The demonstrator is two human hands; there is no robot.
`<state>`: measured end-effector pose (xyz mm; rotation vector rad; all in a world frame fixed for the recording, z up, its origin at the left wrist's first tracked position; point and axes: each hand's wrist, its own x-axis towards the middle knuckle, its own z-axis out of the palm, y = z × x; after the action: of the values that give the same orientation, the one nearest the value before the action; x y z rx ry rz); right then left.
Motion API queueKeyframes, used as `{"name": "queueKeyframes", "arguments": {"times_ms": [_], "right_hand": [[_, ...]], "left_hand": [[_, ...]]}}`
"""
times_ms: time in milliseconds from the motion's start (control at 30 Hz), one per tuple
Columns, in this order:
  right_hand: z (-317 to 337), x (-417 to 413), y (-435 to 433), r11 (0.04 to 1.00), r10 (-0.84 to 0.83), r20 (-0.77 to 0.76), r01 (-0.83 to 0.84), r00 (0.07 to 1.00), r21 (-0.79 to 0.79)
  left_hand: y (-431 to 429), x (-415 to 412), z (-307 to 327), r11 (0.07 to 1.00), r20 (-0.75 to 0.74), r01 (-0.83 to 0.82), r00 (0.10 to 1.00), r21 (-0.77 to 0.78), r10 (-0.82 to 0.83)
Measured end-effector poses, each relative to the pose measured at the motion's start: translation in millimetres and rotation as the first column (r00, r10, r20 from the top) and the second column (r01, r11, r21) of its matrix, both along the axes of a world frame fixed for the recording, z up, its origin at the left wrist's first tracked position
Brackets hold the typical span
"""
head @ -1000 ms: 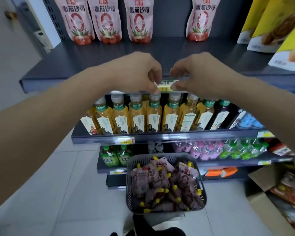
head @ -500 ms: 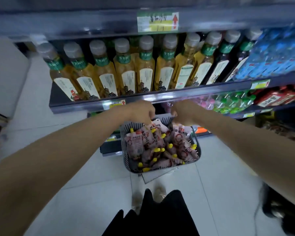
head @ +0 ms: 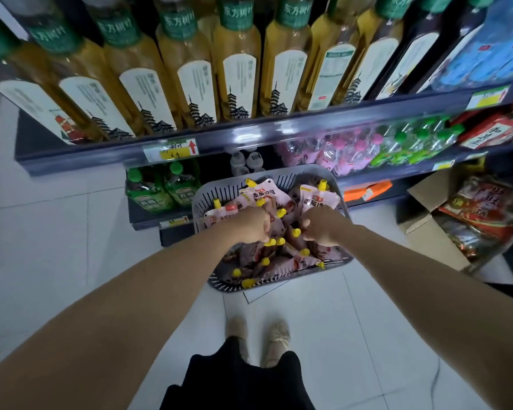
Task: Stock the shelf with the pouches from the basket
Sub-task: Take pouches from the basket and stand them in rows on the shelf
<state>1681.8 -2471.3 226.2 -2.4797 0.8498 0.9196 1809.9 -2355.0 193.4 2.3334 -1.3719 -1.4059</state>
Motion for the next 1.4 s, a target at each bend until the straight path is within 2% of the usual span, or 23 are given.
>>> {"name": "queueKeyframes", "arguments": {"times_ms": [200,367,467,600,767,900,1100,1233,1400], "right_hand": [[-52.0,-4.7,5.4,1.000,-0.018,0.053,0.019,0.998,-0.003],[-86.9,-9.0,5.2,0.996,-0.036,0.077,0.030,0.996,0.086],[-100.5,-10.0,4.9,0.992,-0.065,0.084,0.055,0.994,0.115],[-110.1,-7.7,4.9,0.995,-0.072,0.115,0.064,0.991,0.074],[-121.2,-3.5,6.4,0.983,-0.180,0.156,0.170,0.971,0.075],[-123.3,-3.4,1.2,0.990,-0.142,0.204,0.135,0.969,0.046],[-98.5,0.5,-0.4,0.974,-0.211,0.331,0.227,0.920,-0.009],[-46.3,12.9,-14.0,0.947,-0.308,0.424,0.319,0.852,0.046],[39.7,16.0,-27.1,0.951,-0.308,0.376,0.270,0.874,0.152]], "left_hand": [[-0.3,-15.8,-48.8,0.998,0.029,-0.056,0.998,0.038,0.055],[5.7,-23.8,-80.2,0.994,0.064,-0.076,0.995,0.079,0.071],[7.0,-21.9,-86.9,0.988,0.051,-0.127,0.991,0.088,0.123],[14.7,-5.2,-93.4,0.969,0.129,-0.244,0.962,0.029,0.239],[24.0,-0.6,-103.3,0.953,0.126,-0.299,0.948,0.052,0.291],[27.4,-0.9,-105.3,0.917,0.145,-0.395,0.912,0.064,0.383],[24.2,6.2,-81.0,0.875,0.198,-0.484,0.858,0.001,0.474],[22.6,9.7,-43.4,0.862,0.188,-0.505,0.842,-0.052,0.505],[22.1,12.3,27.0,0.861,0.182,-0.488,0.842,-0.140,0.507]]}}
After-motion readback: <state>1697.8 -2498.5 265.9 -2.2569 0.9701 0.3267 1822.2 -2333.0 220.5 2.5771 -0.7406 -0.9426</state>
